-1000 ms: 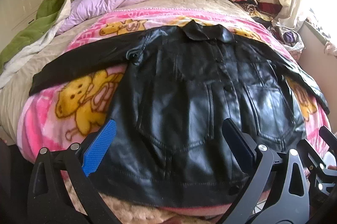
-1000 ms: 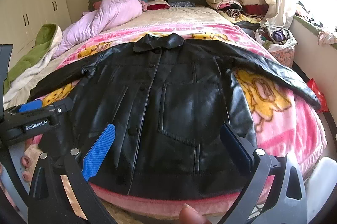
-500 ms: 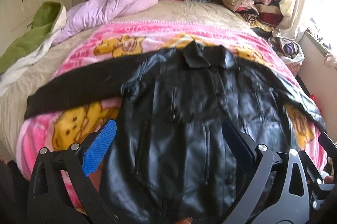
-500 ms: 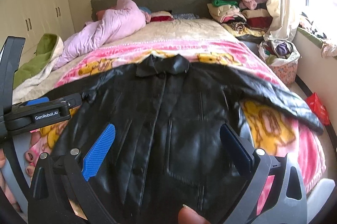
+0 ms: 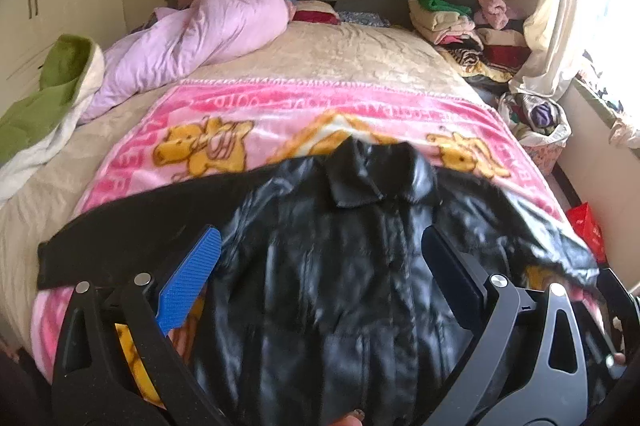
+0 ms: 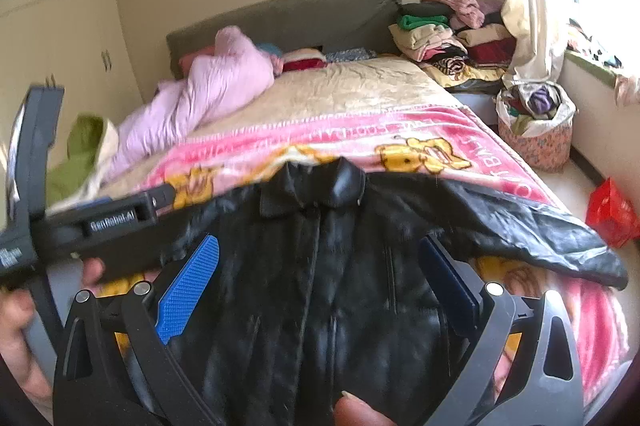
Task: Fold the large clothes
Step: 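Grasp the jacket sleeve with the right tool and lift it, then fold the held sleeve across the jacket front with the right tool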
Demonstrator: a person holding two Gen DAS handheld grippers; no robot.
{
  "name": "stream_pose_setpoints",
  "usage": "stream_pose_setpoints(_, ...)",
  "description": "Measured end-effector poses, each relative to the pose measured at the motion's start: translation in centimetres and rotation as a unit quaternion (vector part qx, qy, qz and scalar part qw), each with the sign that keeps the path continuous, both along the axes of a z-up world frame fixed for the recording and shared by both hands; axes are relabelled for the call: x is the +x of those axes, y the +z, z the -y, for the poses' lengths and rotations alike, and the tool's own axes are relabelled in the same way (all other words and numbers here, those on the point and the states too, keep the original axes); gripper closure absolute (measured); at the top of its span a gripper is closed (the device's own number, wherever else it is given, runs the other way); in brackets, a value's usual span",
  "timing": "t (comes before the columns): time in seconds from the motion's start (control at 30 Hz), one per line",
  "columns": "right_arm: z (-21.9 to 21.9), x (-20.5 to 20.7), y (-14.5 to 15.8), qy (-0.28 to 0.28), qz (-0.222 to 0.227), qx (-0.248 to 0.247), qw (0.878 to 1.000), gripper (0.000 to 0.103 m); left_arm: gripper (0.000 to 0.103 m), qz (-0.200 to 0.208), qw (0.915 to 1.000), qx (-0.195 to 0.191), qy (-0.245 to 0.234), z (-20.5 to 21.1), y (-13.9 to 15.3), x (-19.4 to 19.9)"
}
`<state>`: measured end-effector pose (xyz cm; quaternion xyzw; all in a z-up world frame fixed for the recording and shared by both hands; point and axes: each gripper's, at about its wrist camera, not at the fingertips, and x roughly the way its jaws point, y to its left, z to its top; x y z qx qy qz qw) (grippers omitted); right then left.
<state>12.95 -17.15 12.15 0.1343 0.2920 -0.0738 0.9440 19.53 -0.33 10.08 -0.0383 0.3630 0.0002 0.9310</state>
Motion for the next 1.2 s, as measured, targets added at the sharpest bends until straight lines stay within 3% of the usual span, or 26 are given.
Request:
stream_pose_setpoints(0.27,7.8,3.2,0.2,-0.075,0.005,0.106,0.992,0.004,0.009,0.008,1.0000,0.000,-0.004,2.6,1.1,4.3)
stream_pose_setpoints(0.5,15.1,2.5,-3.3,-0.196,-0.015,0.118,0.973,0.004,0.009,-0.027,0.9992,-0.011,-0.028,6.3,-2.7,7.6)
stream_pose_setpoints(0.8,22.8,-1.9,-10.1,-0.350,-0.049,0.149,0.923,0.004,0.009,-0.080,0.9940,0.002,-0.074,10.6,-10.3,9.6)
stream_pose_setpoints(1.03,28.5,-6.6,-15.4,-0.453,-0.076,0.208,0.864,0.004,0.009,-0.119,0.9899,0.002,-0.076,10.9,-14.7,10.9)
stream_pose_setpoints(1.2,32.3,-8.5,-18.7,-0.489,-0.087,0.246,0.832,0.004,0.009,-0.137,0.9879,0.025,-0.069,10.6,-17.4,11.5)
